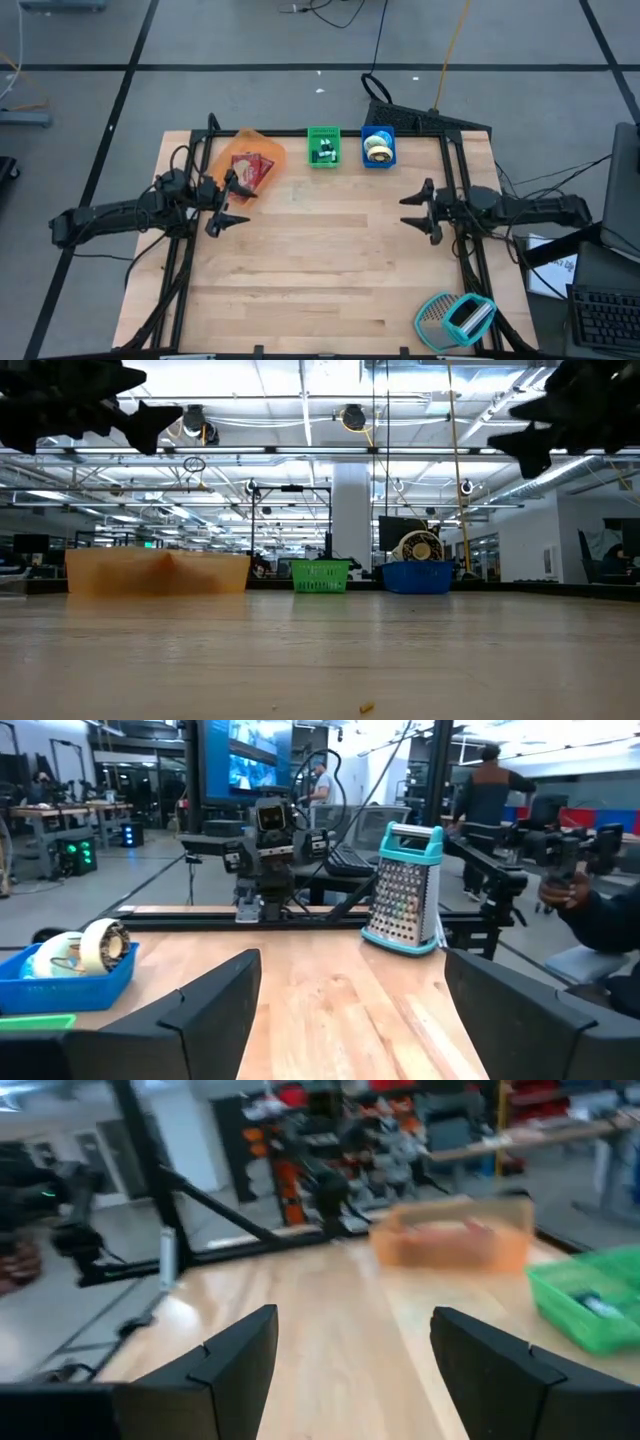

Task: Pick & Place Food Item
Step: Return to Home Position

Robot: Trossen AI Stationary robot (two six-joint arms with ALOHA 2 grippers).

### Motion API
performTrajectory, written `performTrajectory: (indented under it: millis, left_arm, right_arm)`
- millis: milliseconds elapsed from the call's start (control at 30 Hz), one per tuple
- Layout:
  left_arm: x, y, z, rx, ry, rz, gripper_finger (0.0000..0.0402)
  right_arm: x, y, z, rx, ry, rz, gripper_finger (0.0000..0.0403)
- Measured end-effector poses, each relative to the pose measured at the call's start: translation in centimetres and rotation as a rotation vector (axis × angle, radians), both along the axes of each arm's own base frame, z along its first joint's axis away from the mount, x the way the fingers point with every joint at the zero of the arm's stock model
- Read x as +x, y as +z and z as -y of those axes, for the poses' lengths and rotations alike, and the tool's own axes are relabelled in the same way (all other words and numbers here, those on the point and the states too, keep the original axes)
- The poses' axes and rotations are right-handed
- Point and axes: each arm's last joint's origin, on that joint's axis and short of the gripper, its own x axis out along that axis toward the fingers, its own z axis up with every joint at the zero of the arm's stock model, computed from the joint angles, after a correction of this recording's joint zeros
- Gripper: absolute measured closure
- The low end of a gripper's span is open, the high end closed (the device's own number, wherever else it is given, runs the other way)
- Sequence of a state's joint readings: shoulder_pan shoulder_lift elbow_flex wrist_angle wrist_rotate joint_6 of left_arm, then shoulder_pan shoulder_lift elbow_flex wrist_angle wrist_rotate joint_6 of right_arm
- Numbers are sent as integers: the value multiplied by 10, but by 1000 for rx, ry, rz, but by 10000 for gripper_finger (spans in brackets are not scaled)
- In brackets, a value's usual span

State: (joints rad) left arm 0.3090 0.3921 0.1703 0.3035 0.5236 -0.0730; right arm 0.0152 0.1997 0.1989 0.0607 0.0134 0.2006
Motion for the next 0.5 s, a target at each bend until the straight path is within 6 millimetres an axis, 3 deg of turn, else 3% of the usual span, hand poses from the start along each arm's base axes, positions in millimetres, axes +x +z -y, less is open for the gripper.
performTrajectory:
  millis: [300,500]
  left_arm:
    - [2,0,4,23,69,12,82]
    - [3,-22,15,12,45,71,91]
  right_arm:
    - [-3,9,-24,-89,183,99,149]
    - [-6,6,-32,-105,163,73,149]
